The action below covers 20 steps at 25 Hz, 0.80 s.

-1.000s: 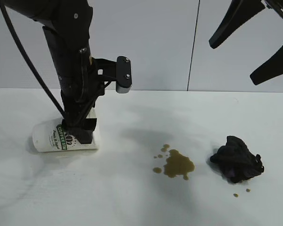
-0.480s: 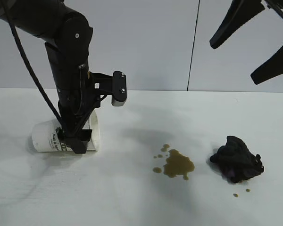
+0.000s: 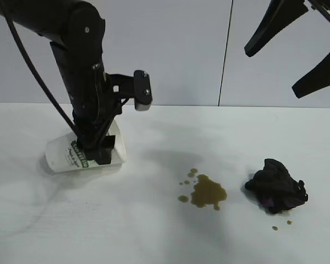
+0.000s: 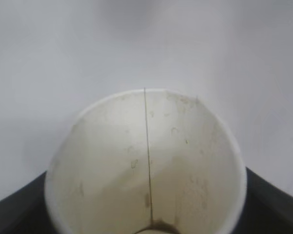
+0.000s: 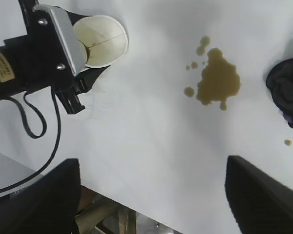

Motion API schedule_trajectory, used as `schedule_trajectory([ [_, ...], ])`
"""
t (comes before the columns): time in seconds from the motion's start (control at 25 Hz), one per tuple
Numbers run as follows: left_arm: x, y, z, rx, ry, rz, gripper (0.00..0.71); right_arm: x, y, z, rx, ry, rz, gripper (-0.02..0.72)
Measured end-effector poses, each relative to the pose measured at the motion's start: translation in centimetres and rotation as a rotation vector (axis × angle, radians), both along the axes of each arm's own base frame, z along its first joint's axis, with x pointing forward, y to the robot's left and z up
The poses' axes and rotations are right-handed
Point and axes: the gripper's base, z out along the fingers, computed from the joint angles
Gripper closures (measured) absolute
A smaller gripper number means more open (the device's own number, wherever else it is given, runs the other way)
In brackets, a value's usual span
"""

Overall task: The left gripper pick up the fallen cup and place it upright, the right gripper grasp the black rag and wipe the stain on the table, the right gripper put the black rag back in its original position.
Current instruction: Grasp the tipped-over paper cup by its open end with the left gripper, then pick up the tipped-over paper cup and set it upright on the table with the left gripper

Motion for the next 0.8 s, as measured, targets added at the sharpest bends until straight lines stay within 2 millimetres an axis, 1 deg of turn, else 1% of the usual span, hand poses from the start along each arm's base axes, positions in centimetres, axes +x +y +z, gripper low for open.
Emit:
schedule_trajectory([
  [0.08,-0.2,0.0,2.5,-0.117,-0.020,0.053,0.191,0.0,0.0,0.0,-0.002,0.000,0.001,0.147],
  [0.16,-0.5,0.6,5.2,-0.236,-0.025,0.109,0.191,0.0,-0.1,0.0,-0.009,-0.001,0.002,0.147],
  [0.2,-0.6,1.0,6.2,-0.301,-0.014,0.133,0.191,0.0,-0.1,0.0,-0.011,-0.001,0.002,0.147],
  [0.28,-0.9,2.3,8.5,-0.426,-0.014,0.139,0.191,0.0,-0.1,-0.1,-0.012,-0.001,0.003,0.147],
  [0.36,-1.6,3.6,10.1,-0.576,0.000,0.139,0.196,0.0,-0.1,-0.1,-0.014,-0.001,0.003,0.147],
  [0.4,-1.8,4.5,11.0,-0.656,-0.007,0.131,0.197,0.0,-0.1,-0.1,-0.014,-0.002,0.003,0.147],
  [0.44,-2.2,5.5,11.5,-0.711,-0.012,0.113,0.198,0.0,-0.1,-0.1,-0.015,-0.002,0.002,0.147],
  [0.56,-3.5,8.2,12.2,-0.917,0.012,0.090,0.200,0.0,-0.1,-0.1,-0.015,-0.002,0.002,0.147],
  [0.68,-4.5,10.9,11.5,-1.129,0.027,0.104,0.200,0.0,-0.1,-0.1,-0.015,-0.002,0.002,0.147],
  [0.76,-5.3,12.6,9.9,-1.184,0.007,0.093,0.200,0.0,-0.1,-0.1,-0.016,-0.002,0.003,0.147],
  [0.8,-5.7,13.1,8.9,-1.176,-0.004,0.090,0.200,0.0,-0.1,-0.1,-0.016,-0.002,0.003,0.147],
])
